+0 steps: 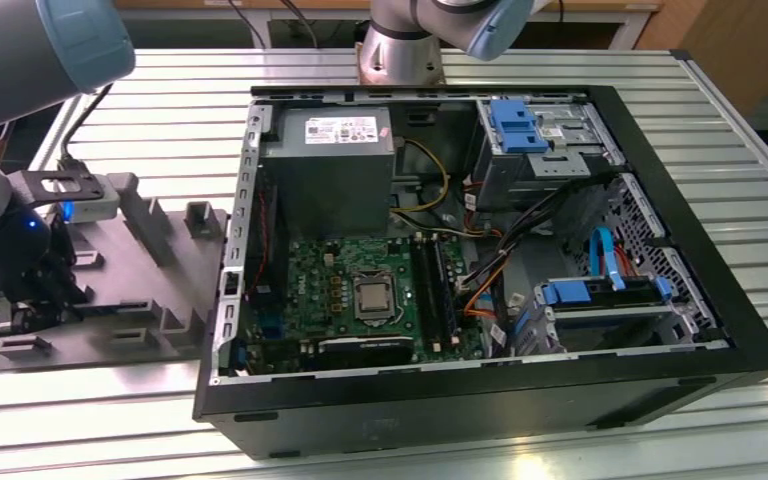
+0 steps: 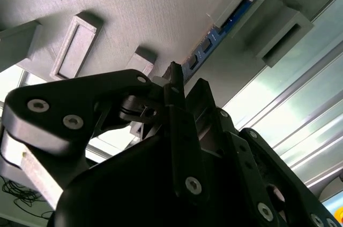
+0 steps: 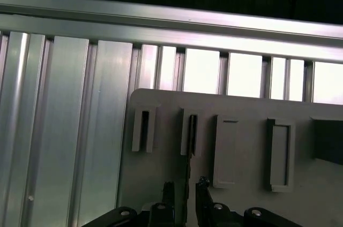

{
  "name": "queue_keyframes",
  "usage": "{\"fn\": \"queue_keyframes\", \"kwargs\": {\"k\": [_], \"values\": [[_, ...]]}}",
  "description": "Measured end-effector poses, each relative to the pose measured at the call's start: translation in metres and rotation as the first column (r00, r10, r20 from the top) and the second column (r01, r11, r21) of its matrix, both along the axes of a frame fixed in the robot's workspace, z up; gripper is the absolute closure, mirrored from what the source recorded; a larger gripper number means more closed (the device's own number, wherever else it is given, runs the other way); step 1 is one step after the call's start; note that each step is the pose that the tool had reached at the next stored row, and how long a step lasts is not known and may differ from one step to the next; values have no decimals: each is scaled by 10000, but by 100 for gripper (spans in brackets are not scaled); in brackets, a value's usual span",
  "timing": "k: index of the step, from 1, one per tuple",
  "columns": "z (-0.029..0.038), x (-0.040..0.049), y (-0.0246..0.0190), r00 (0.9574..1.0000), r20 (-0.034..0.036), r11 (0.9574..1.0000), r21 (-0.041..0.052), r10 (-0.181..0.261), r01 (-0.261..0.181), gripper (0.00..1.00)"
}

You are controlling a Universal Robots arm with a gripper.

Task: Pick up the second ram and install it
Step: 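Pick up the second ram and move it above second insertion slot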

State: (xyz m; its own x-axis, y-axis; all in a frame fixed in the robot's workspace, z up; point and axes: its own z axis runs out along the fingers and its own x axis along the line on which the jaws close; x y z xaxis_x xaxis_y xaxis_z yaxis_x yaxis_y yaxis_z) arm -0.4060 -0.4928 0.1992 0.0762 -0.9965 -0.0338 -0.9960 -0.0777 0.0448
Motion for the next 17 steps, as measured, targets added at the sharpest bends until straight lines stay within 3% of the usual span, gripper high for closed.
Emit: {"fn": "queue_keyframes", "kwargs": {"k": [6, 7, 9, 10, 17], "values": [[1, 0, 0, 10000, -1, 10000, 0, 0, 0, 71], [1, 0, 0, 10000, -1, 10000, 0, 0, 0, 78], [1, 0, 0, 10000, -1, 10000, 0, 0, 0, 78], [0, 0, 0, 10000, -1, 10000, 0, 0, 0, 85], [6, 0, -1, 10000, 0, 10000, 20, -14, 14, 85]]}}
